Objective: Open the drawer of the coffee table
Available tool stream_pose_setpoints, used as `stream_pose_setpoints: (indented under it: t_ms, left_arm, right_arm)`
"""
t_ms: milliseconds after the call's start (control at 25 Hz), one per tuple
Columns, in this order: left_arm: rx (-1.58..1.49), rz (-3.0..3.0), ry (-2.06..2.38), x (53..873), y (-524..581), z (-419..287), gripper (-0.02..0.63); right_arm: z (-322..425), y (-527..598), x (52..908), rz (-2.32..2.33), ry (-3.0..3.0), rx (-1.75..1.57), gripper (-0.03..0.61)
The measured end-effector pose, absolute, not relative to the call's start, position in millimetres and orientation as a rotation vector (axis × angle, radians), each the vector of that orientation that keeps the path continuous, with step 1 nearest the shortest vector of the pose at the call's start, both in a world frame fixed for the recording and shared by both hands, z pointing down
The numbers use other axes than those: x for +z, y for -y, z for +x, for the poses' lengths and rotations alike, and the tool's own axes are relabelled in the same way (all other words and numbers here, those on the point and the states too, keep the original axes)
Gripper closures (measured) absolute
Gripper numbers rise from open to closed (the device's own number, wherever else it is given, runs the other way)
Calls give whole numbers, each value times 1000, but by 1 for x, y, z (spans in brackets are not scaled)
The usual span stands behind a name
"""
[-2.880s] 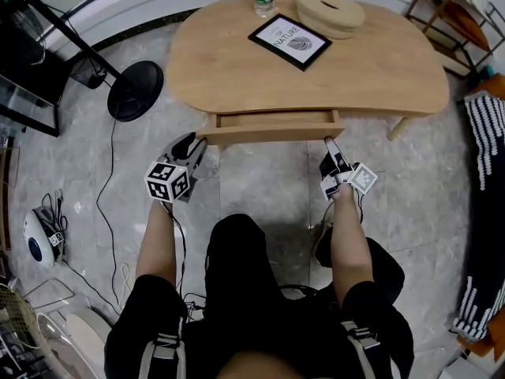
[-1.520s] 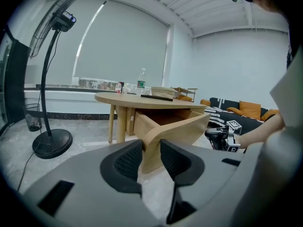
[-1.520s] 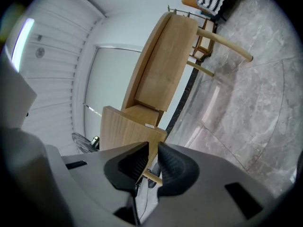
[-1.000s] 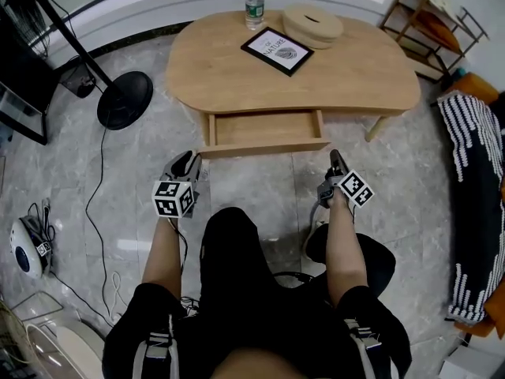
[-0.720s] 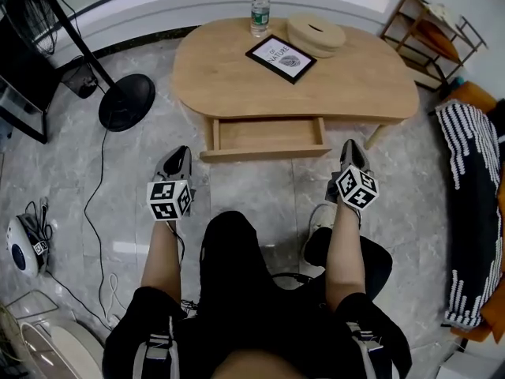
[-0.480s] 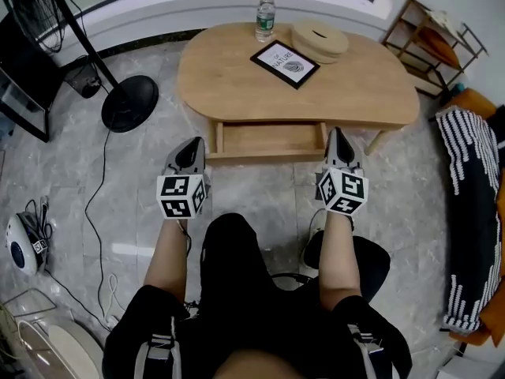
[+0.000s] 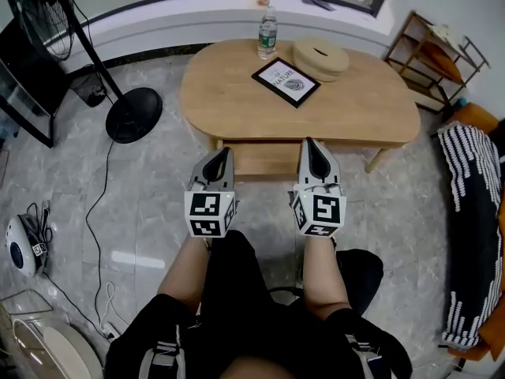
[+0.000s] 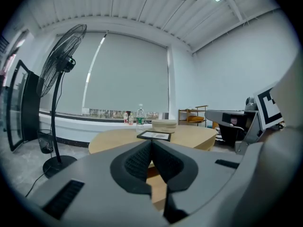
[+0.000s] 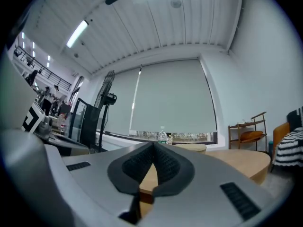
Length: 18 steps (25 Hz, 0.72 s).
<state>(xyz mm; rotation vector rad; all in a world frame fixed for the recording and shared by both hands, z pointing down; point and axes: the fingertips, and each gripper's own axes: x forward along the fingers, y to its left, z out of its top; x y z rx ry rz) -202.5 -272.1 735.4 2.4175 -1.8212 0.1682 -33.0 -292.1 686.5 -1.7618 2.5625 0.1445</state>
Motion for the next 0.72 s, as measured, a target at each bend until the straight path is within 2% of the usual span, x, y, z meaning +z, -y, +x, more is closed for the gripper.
stream_pose_setpoints:
  t_ms: [200,360,480,720]
  left_arm:
    - [182,2404,1860,714,293,-178,594]
    - [126,2354,1820,659,310,-162,592]
    - [100,2350,1786,586,315,-156,594]
    - [94,2357,1806,382,297,-179,594]
  right_arm:
    - [-14,318,675,-1707,-2591,83,565]
    - [-15,340,623,-1632,-2656,35,565]
    - [-24,344,548,-1595,-2692,33,565]
    - [-57,325,355,-1558,-2743,75,565]
